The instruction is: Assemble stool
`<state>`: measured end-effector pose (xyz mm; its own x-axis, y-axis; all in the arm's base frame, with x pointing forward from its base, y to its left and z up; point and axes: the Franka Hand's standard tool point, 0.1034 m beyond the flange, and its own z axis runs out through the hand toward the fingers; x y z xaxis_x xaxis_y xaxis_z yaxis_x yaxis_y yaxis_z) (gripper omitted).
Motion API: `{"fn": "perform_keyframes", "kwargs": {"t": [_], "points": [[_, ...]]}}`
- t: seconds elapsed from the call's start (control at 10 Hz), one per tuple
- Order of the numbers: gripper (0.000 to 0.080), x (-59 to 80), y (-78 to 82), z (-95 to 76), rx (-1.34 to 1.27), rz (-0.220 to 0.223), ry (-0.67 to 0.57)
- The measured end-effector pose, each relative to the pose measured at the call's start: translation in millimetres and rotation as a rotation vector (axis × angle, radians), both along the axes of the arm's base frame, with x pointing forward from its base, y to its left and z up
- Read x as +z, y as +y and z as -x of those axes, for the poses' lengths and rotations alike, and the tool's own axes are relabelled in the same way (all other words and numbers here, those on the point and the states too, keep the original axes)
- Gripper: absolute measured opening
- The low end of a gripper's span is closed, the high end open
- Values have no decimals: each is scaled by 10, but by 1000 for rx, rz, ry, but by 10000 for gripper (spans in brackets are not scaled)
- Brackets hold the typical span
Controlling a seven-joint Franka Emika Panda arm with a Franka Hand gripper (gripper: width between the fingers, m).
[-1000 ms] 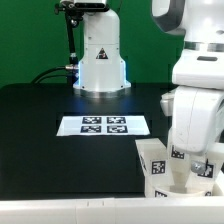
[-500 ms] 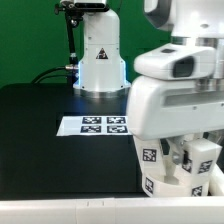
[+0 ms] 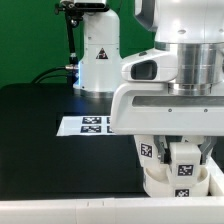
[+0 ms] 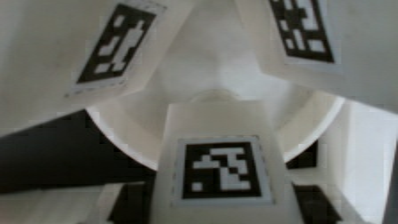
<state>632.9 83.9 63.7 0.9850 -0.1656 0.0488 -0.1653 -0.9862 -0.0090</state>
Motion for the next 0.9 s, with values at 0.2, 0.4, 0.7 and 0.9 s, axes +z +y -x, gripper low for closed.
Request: {"fn": "perform_keyframes", "kwargs": {"t": [0.2, 0.4, 0.7, 0.9], "points": [[334, 20, -70, -75, -405, -21, -11], [334, 9, -174, -54, -737, -53, 10], [334, -22, -227, -13, -959, -55, 19], [334, -30, -250, 15, -1014, -40, 8]]}}
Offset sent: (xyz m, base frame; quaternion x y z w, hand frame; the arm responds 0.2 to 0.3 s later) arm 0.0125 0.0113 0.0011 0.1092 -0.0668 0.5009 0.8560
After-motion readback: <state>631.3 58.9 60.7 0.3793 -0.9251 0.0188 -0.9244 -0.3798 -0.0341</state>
